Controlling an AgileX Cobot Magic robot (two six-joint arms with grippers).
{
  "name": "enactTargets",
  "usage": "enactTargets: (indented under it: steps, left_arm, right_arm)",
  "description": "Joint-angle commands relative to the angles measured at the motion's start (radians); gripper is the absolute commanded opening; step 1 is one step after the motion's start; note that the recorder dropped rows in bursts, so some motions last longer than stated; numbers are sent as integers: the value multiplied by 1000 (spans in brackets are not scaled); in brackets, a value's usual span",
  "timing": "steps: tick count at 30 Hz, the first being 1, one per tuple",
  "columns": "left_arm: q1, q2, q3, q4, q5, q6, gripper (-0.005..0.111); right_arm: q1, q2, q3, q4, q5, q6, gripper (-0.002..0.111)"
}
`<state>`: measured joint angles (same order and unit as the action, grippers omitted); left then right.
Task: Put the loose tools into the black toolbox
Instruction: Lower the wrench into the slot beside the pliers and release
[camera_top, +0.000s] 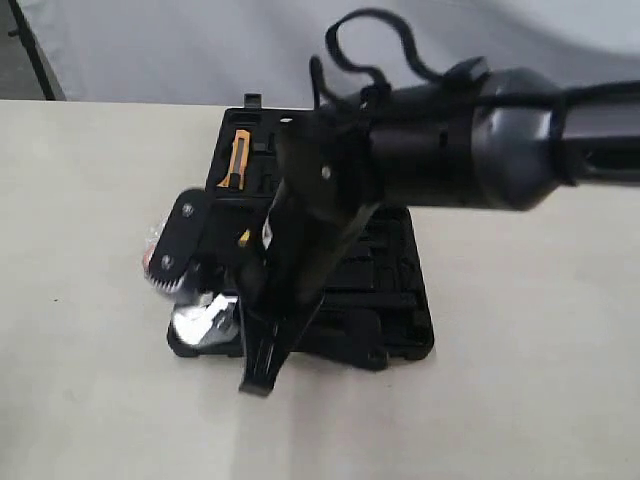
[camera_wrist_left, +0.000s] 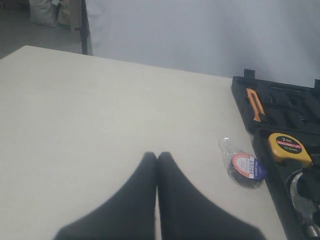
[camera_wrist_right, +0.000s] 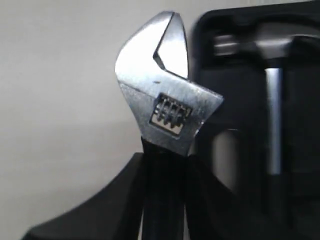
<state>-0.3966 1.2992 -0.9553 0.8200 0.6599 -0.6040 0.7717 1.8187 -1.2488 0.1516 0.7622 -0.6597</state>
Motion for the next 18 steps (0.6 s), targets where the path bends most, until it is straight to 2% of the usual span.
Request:
enactTargets:
  steps: [1,8,18]
  left_arm:
    - [3,-8,9,-14,-17,-10,1]
    - [3,-8,9,-14,-17,-10,1]
    - [3,-8,9,-14,-17,-10,1]
  right_arm:
    - [-104,12,-93,-124,-11,-21,-1]
    - [-219,144,-248,-146,-12,-74,-1]
    - [-232,308,-312,-152,1,-89,-1]
